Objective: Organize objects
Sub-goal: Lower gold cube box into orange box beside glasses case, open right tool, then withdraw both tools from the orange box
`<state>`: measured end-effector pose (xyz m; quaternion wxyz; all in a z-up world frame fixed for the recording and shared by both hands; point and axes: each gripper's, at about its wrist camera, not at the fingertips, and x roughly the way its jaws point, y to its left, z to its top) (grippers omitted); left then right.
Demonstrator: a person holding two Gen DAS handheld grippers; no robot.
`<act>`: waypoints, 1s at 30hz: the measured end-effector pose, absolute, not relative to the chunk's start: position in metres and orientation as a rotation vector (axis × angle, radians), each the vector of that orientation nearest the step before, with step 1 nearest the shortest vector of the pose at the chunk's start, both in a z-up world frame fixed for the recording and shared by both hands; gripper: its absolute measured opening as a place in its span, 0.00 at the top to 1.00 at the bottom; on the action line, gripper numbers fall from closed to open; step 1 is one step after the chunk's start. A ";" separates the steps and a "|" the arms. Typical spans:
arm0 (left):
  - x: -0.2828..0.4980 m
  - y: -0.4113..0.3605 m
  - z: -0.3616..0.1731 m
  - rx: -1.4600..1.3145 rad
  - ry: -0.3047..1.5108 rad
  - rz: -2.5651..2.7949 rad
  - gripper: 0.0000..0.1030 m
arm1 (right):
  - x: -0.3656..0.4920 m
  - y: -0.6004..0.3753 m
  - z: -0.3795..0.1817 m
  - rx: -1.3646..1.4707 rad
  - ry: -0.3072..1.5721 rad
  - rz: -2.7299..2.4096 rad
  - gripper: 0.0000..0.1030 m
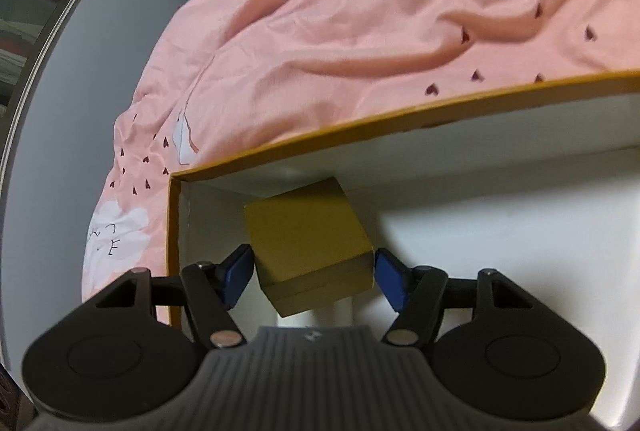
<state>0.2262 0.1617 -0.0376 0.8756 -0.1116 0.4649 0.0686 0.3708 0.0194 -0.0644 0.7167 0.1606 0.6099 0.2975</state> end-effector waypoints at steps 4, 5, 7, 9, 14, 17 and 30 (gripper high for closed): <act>0.227 0.164 -0.041 -0.239 0.977 0.146 0.44 | 0.370 0.021 -0.062 0.384 1.309 0.666 0.36; 0.227 0.164 -0.041 -0.241 0.978 0.144 0.44 | 0.370 0.021 -0.059 0.399 1.289 0.678 0.36; 0.228 0.164 -0.041 -0.243 0.979 0.143 0.44 | 0.369 0.020 -0.054 0.407 1.257 0.693 0.36; 0.228 0.164 -0.041 -0.243 0.979 0.142 0.44 | 0.370 0.023 -0.052 0.401 1.247 0.705 0.36; 0.227 0.165 -0.041 -0.247 0.979 0.141 0.44 | 0.369 0.021 -0.055 0.386 1.239 0.721 0.40; 0.227 0.165 -0.041 -0.251 0.980 0.142 0.44 | 0.366 0.021 -0.053 0.343 1.212 0.734 0.51; 0.227 0.165 -0.040 -0.260 0.975 0.135 0.50 | 0.368 0.021 -0.051 0.269 1.169 0.727 0.67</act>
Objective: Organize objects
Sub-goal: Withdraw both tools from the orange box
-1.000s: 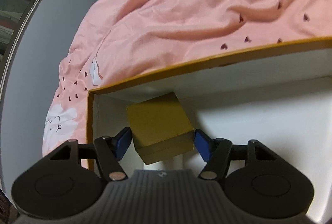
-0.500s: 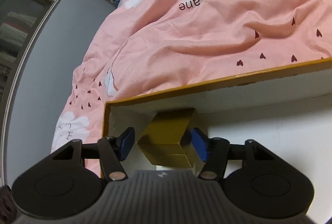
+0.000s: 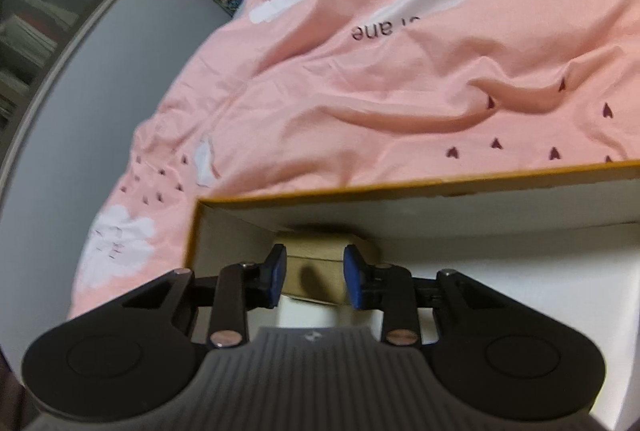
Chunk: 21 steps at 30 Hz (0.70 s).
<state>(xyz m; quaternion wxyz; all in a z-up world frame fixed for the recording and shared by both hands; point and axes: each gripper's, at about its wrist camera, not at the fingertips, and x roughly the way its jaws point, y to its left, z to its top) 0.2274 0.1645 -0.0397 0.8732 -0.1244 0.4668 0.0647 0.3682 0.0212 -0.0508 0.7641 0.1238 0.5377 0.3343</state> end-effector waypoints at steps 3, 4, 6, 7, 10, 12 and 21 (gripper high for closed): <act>0.227 0.163 -0.039 -0.254 0.974 0.129 0.55 | 0.370 0.022 -0.061 0.294 1.200 0.738 0.69; 0.227 0.163 -0.038 -0.253 0.974 0.130 0.55 | 0.370 0.024 -0.063 0.298 1.202 0.744 0.73; 0.226 0.163 -0.038 -0.254 0.972 0.136 0.55 | 0.371 0.029 -0.066 0.299 1.204 0.765 0.77; 0.226 0.164 -0.037 -0.256 0.970 0.140 0.55 | 0.371 0.031 -0.068 0.302 1.207 0.778 0.77; 0.223 0.165 -0.035 -0.270 0.966 0.149 0.55 | 0.373 0.030 -0.070 0.314 1.216 0.786 0.79; 0.219 0.165 -0.031 -0.274 0.956 0.147 0.55 | 0.371 0.024 -0.065 0.313 1.214 0.785 0.79; 0.180 0.157 -0.010 -0.287 0.896 0.153 0.55 | 0.322 -0.063 0.003 0.146 1.049 0.739 0.75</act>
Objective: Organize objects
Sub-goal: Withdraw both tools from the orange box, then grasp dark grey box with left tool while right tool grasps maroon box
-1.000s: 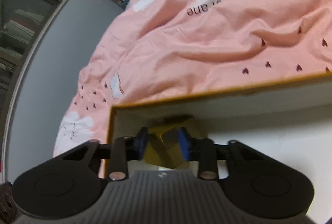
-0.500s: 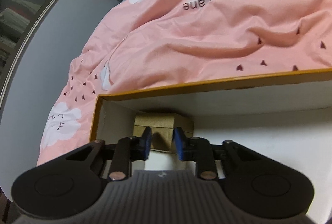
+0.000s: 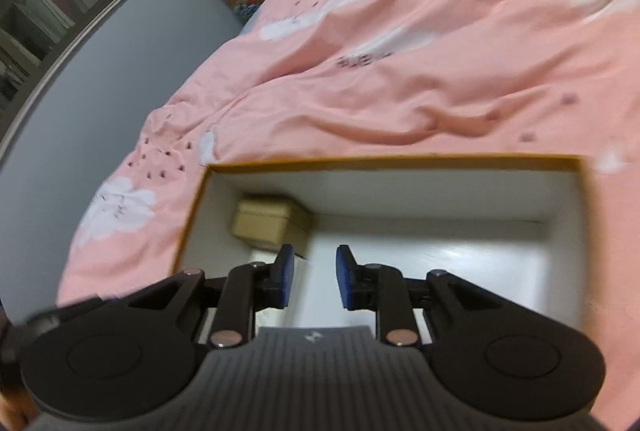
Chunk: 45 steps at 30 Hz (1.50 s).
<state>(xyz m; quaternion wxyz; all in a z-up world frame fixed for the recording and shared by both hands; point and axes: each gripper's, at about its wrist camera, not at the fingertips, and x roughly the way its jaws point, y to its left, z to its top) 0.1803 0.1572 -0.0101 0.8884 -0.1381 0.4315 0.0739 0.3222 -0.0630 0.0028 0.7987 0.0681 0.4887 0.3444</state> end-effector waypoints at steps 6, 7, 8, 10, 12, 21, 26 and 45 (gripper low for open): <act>0.151 0.147 -0.002 -0.259 0.887 0.177 0.55 | 0.270 -0.143 0.015 0.082 0.942 0.573 0.50; 0.144 0.145 -0.001 -0.261 0.889 0.176 0.55 | 0.262 -0.153 0.012 0.074 0.938 0.546 0.50; 0.139 0.143 -0.001 -0.264 0.889 0.174 0.55 | 0.254 -0.163 0.009 0.074 0.938 0.530 0.50; 0.127 0.138 0.001 -0.255 0.895 0.163 0.55 | 0.238 -0.182 0.002 0.086 0.947 0.515 0.49; 0.117 0.131 0.000 -0.239 0.914 0.149 0.55 | 0.223 -0.195 -0.003 0.086 0.946 0.503 0.47; 0.115 0.115 -0.034 -0.296 0.991 0.082 0.61 | 0.191 -0.199 -0.033 0.018 0.967 0.501 0.56; 0.124 0.113 -0.031 -0.274 0.941 0.084 0.64 | 0.201 -0.197 -0.039 0.040 0.980 0.485 0.66; 0.137 0.097 -0.042 -0.264 1.006 0.017 0.73 | 0.211 -0.182 -0.031 0.052 0.970 0.511 0.73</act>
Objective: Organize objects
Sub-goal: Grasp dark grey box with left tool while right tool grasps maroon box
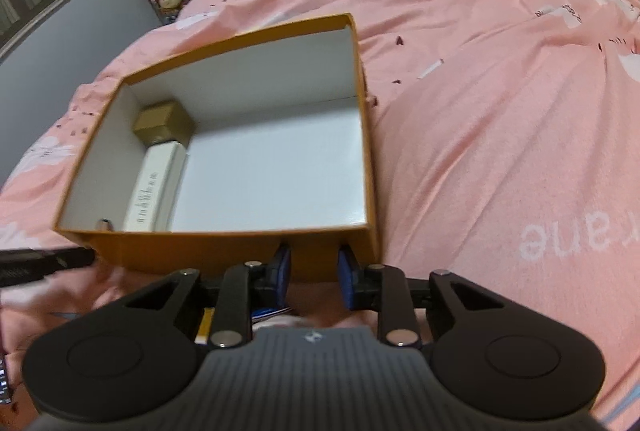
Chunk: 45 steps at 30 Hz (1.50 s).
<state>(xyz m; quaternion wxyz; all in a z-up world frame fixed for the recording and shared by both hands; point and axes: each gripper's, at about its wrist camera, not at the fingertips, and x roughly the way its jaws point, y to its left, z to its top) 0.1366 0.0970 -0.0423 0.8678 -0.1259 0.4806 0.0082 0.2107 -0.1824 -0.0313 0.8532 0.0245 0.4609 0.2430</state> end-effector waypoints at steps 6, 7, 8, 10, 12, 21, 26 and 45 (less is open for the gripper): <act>0.103 0.072 -0.038 -0.213 1.060 -0.132 0.70 | 0.184 -0.175 -0.012 0.059 0.975 0.607 0.72; 0.098 0.071 -0.036 -0.209 1.064 -0.153 0.70 | 0.179 -0.175 -0.010 0.060 0.981 0.630 0.70; 0.092 0.069 -0.034 -0.209 1.068 -0.180 0.70 | 0.171 -0.174 -0.009 0.060 0.989 0.654 0.67; 0.081 0.064 -0.031 -0.217 1.079 -0.237 0.67 | 0.159 -0.174 -0.005 0.052 1.000 0.701 0.58; 0.072 0.061 -0.027 -0.226 1.077 -0.287 0.62 | 0.149 -0.175 -0.003 0.031 1.008 0.731 0.58; 0.049 0.023 -0.021 -0.060 1.064 -0.561 0.29 | 0.120 -0.191 -0.017 -0.030 1.119 0.709 0.57; 0.057 0.009 -0.029 0.089 1.019 -0.659 0.22 | 0.115 -0.198 -0.030 -0.020 1.163 0.691 0.57; 0.048 0.012 -0.037 -0.063 1.041 -0.642 0.54 | 0.122 -0.210 -0.046 -0.069 1.206 0.724 0.57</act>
